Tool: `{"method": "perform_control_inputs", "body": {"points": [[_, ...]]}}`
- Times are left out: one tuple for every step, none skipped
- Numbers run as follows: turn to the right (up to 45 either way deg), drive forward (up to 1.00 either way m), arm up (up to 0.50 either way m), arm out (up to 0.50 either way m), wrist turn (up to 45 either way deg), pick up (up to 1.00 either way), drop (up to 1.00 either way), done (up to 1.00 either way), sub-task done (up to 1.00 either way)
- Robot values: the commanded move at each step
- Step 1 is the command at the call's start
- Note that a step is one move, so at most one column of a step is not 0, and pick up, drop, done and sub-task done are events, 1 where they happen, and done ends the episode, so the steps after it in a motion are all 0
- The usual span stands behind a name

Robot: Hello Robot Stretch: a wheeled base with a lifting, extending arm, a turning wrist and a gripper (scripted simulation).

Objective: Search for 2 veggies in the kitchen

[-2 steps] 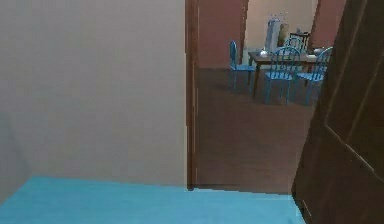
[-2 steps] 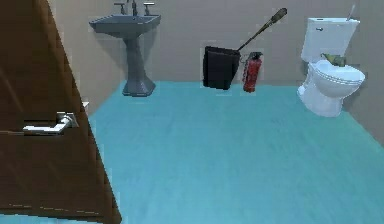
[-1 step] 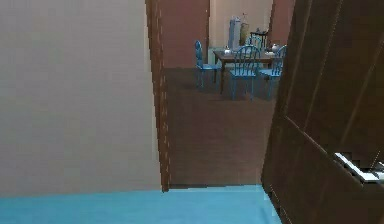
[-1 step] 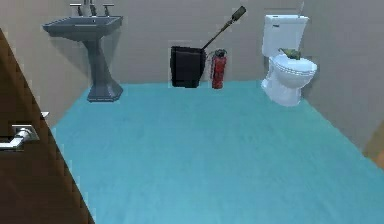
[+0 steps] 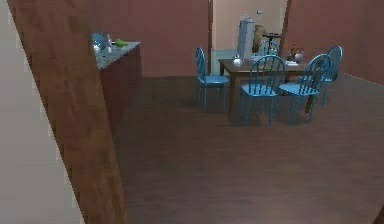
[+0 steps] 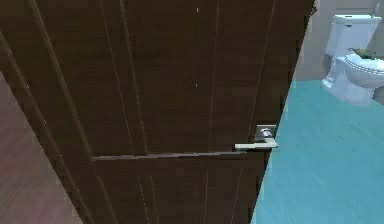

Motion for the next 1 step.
{"method": "perform_control_inputs", "body": {"points": [[9.0, 0.00, 0.00, 0.00, 0.0, 0.00, 0.00, 0.00, 0.00]]}}
